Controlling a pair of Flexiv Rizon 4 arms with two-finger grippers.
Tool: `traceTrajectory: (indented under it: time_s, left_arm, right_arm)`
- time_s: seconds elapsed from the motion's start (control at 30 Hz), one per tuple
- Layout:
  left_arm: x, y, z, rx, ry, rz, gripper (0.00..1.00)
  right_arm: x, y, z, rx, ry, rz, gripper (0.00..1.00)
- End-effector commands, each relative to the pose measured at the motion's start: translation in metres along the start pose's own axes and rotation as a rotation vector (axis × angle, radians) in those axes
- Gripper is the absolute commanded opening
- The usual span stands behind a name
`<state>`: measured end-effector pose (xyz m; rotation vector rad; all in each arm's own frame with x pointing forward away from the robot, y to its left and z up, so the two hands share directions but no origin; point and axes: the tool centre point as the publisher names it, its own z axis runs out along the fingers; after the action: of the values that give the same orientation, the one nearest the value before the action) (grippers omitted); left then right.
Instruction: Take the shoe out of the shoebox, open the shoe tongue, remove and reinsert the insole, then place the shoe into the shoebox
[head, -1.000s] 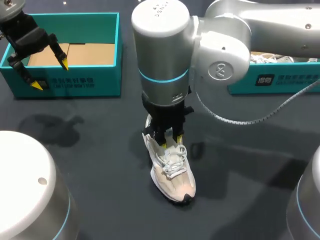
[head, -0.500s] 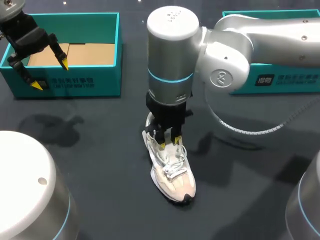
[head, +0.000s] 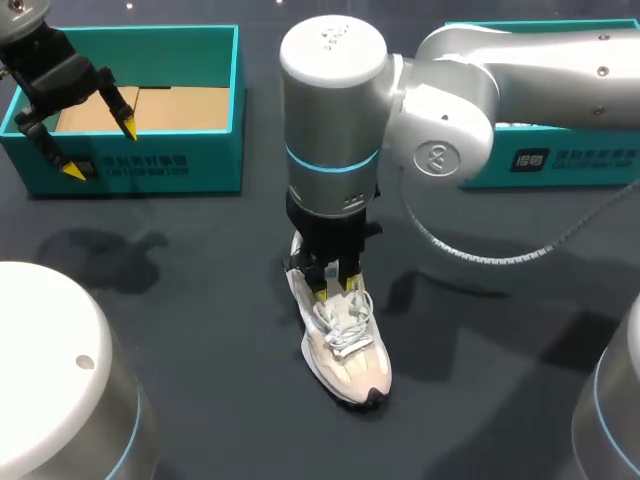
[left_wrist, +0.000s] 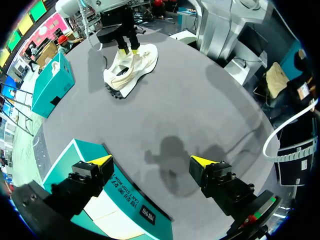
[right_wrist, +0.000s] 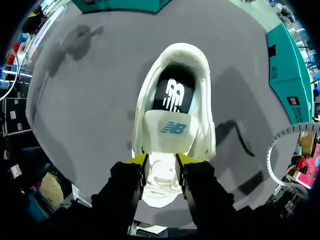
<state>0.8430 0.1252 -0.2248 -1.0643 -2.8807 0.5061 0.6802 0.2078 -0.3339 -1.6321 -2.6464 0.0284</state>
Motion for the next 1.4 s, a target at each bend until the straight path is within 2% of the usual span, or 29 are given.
traceTrajectory:
  time_s: [0.03, 0.37, 0.77, 1.0, 1.03, 1.07, 1.1, 1.13, 1.17, 1.27, 1.4]
  left_arm:
    - [0.000, 0.000, -0.001, -0.002, 0.002, 0.000, 1.00]
    - [0.000, 0.000, -0.001, -0.002, 0.002, 0.000, 1.00]
    - [0.000, 0.000, -0.001, -0.002, 0.002, 0.000, 1.00]
    - [0.000, 0.000, -0.001, -0.002, 0.002, 0.000, 1.00]
    - [0.000, 0.000, -0.001, -0.002, 0.002, 0.000, 1.00]
    - [0.000, 0.000, -0.001, -0.002, 0.002, 0.000, 1.00]
    - [0.000, 0.000, -0.001, -0.002, 0.002, 0.000, 1.00]
    - [0.000, 0.000, -0.001, -0.002, 0.002, 0.000, 1.00]
    - [0.000, 0.000, -0.001, -0.002, 0.002, 0.000, 1.00]
    - [0.000, 0.000, -0.001, -0.002, 0.002, 0.000, 1.00]
    - [0.000, 0.000, -0.001, -0.002, 0.002, 0.000, 1.00]
  right_arm:
    - [-0.004, 0.010, 0.019, 0.012, 0.036, -0.003, 0.35]
    - [-0.012, 0.023, 0.037, 0.003, 0.080, -0.013, 0.33]
    - [-0.005, 0.008, -0.019, -0.054, -0.068, -0.044, 0.37]
    - [-0.006, 0.027, -0.036, -0.040, -0.144, -0.195, 0.45]
    - [-0.006, 0.031, -0.039, -0.038, -0.152, -0.233, 0.48]
    - [-0.005, 0.034, -0.042, -0.031, -0.167, -0.271, 0.55]
    - [-0.004, 0.038, -0.045, -0.030, -0.176, -0.335, 0.69]
    - [-0.002, 0.041, -0.048, -0.037, -0.181, -0.404, 0.92]
    - [-0.001, 0.043, -0.051, -0.048, -0.177, -0.480, 1.00]
    - [0.000, 0.047, -0.057, -0.108, -0.177, -0.733, 1.00]
    - [-0.001, 0.047, -0.058, -0.105, -0.185, -0.735, 1.00]
